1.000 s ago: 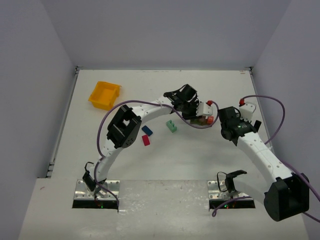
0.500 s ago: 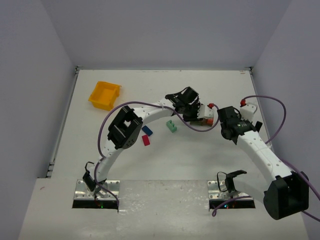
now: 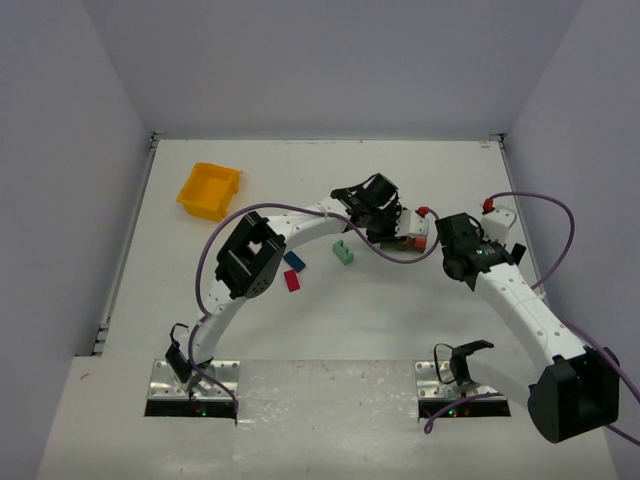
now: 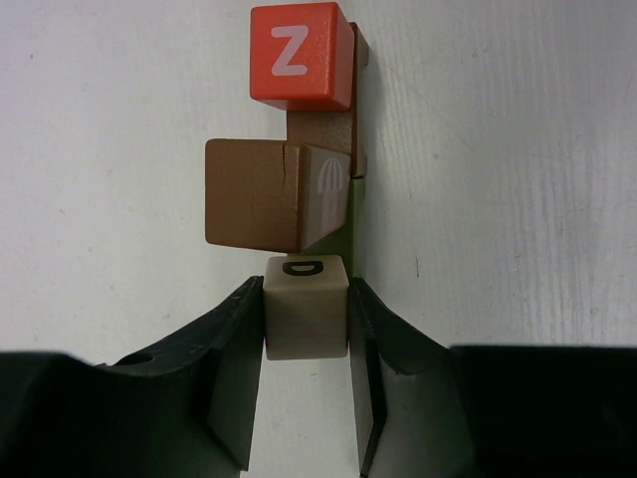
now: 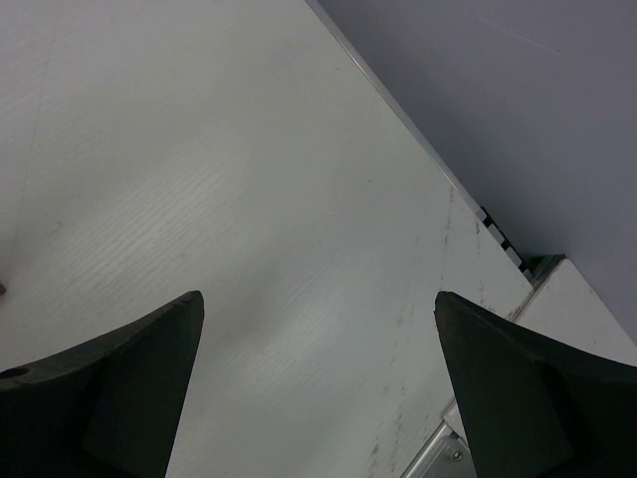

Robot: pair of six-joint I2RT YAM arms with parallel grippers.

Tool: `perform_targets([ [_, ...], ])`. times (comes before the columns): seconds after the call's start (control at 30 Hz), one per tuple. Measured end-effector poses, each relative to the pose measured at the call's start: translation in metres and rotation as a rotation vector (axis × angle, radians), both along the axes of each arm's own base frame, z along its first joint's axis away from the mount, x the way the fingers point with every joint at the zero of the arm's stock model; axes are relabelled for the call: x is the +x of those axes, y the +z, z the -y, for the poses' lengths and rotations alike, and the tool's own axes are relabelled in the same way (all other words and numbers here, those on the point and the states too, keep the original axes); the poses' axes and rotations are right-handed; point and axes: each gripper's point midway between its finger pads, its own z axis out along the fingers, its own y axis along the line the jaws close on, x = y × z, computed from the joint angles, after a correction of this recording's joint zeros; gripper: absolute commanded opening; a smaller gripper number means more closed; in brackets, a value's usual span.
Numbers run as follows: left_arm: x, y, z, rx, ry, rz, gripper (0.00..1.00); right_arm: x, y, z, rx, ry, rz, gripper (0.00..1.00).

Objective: Build the wood block tower

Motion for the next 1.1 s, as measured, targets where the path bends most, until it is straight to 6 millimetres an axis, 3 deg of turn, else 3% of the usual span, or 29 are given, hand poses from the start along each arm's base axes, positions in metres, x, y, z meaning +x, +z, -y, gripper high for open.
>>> perform_targets([
  [1.1,0.0030,-0.0025,0.0010,0.001,-0.008,0.030,0.34,-0.0001,-0.0003,0.0001,0.000,0.000,-0.002,0.99],
])
